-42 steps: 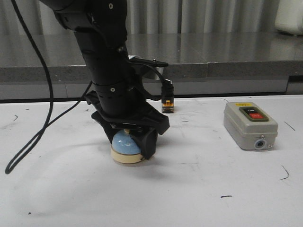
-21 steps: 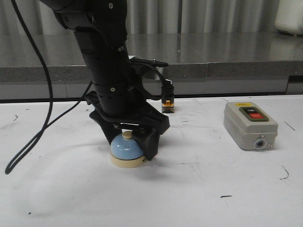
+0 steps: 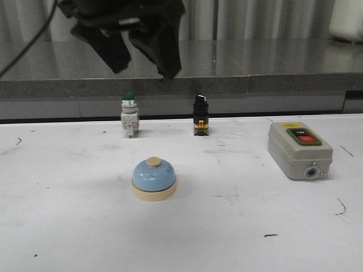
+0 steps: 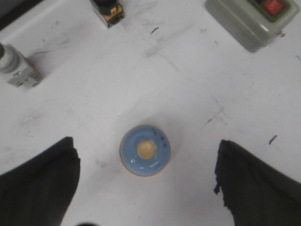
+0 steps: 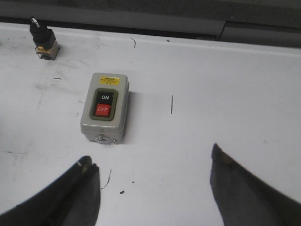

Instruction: Place and press bell with both arms

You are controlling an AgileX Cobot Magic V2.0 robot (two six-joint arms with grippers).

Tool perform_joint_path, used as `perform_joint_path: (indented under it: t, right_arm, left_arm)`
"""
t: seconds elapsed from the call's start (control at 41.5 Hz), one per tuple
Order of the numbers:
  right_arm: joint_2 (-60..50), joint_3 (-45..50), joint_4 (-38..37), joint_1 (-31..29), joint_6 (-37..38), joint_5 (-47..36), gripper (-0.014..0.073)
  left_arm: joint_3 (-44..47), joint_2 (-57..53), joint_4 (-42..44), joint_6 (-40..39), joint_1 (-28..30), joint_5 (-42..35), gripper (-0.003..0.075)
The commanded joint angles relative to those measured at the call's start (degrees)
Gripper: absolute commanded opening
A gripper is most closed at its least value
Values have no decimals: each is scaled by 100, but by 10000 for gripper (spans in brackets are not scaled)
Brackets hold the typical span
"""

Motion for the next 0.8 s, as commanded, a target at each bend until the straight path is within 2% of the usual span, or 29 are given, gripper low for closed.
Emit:
perform_joint_path:
  t: [0.0,0.096,0.506,0.771]
  right_arm:
    - [6,-189,-20,4,-4,-389,521]
    - [6,-189,-20,4,-4,-389,521]
    - [6,-189,-20,4,-4,-389,521]
    - [6,-189,-20,4,-4,-509,521]
  left_arm:
    - [243,-909,-54,-6,48,-203,568]
    - [642,-1447,-65,-108,164,-278,568]
    - [2166,-3664,-202,-262,1403,-226,568]
    - [2856,-4708,-203,-262,1490,34,568]
